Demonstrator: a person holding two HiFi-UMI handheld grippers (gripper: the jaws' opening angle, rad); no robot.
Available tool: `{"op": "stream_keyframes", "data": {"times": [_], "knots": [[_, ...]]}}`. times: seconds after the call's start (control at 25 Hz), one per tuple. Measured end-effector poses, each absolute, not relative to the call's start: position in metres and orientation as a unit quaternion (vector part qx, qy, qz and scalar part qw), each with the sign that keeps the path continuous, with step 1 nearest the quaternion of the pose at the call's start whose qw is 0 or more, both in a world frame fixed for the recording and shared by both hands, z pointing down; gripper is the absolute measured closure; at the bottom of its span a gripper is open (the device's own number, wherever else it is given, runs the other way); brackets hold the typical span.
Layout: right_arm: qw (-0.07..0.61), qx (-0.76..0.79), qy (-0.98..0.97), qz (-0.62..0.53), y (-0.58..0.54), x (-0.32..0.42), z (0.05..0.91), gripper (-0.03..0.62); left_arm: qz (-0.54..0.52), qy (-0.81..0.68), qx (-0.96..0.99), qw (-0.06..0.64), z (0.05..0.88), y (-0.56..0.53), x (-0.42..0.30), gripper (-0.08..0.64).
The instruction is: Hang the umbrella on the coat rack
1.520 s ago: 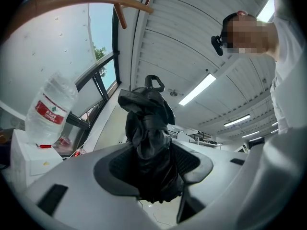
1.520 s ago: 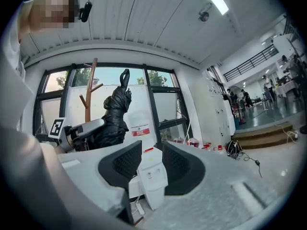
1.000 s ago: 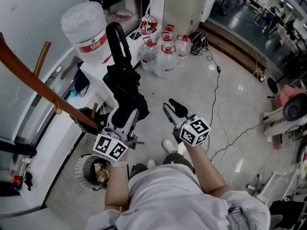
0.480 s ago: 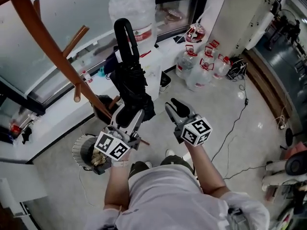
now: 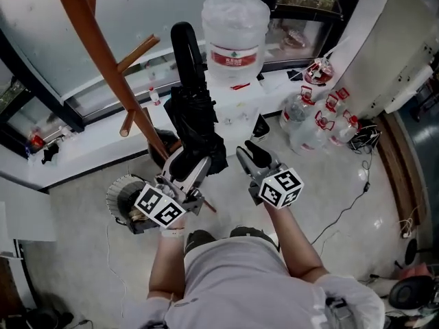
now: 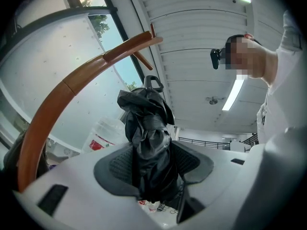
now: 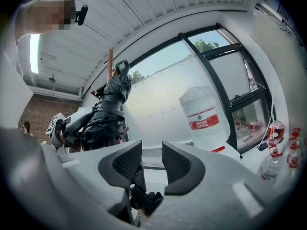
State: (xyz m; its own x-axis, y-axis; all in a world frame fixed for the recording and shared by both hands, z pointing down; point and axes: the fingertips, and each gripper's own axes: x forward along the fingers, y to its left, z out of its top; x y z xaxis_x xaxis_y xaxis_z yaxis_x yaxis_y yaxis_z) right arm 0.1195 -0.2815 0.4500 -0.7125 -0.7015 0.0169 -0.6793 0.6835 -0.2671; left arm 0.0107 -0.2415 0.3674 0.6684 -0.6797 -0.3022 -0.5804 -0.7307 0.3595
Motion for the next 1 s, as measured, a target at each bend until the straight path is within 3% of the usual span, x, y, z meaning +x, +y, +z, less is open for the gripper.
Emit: {"op": "stream_keyframes", "data": {"times": [1.0], "knots": [[0.023, -0.264, 0.956, -0.124, -0.307, 0.112, 0.445, 0.468, -0.296, -0.35, 0.88, 0.122, 0.345, -0.24, 0.011, 0.341]]}}
